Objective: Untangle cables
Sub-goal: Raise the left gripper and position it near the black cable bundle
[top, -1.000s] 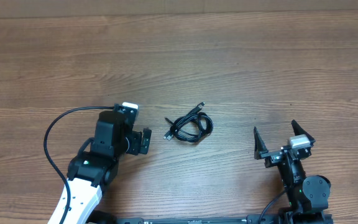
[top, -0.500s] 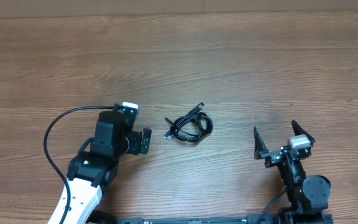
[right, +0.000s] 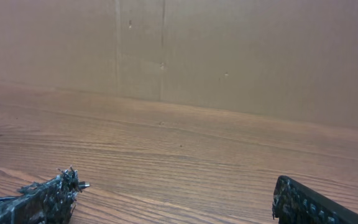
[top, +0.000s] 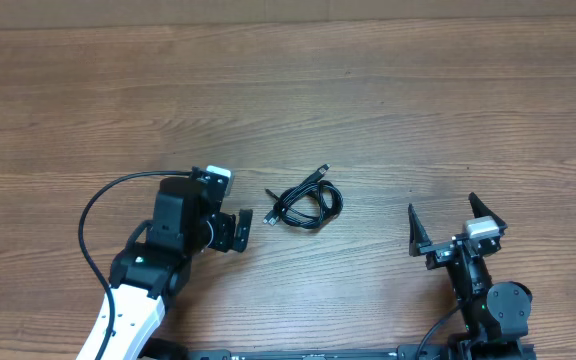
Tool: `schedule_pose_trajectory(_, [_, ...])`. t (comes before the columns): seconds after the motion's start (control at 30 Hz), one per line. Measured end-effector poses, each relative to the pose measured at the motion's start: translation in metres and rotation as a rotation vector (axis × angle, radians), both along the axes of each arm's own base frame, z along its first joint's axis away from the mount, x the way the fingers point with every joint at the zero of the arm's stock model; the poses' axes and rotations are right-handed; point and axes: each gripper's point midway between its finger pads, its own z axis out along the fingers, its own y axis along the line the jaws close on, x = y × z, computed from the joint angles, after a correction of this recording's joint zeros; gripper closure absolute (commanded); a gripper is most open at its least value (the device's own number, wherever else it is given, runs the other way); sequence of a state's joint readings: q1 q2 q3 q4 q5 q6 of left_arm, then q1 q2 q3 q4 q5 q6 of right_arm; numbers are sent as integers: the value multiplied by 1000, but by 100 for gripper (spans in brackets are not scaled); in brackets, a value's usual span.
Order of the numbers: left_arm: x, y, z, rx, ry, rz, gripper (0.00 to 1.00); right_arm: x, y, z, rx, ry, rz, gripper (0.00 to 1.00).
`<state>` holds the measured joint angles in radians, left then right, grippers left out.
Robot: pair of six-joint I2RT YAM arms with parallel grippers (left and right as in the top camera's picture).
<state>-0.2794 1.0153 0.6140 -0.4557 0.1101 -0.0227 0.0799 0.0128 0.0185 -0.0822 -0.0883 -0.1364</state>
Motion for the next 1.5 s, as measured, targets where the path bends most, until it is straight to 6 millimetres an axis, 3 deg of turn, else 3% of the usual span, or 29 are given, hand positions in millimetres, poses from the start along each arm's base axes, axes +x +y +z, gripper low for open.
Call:
schedule_pose_trajectory(0.27, [-3, -8, -9, -26, 46, -31, 1, 0, 0, 0, 0, 1, 0, 0])
schedule_pose_trajectory(1.5, [-2, -7, -9, -20, 41, -31, 0, 0, 0, 0, 0, 0, 0, 0])
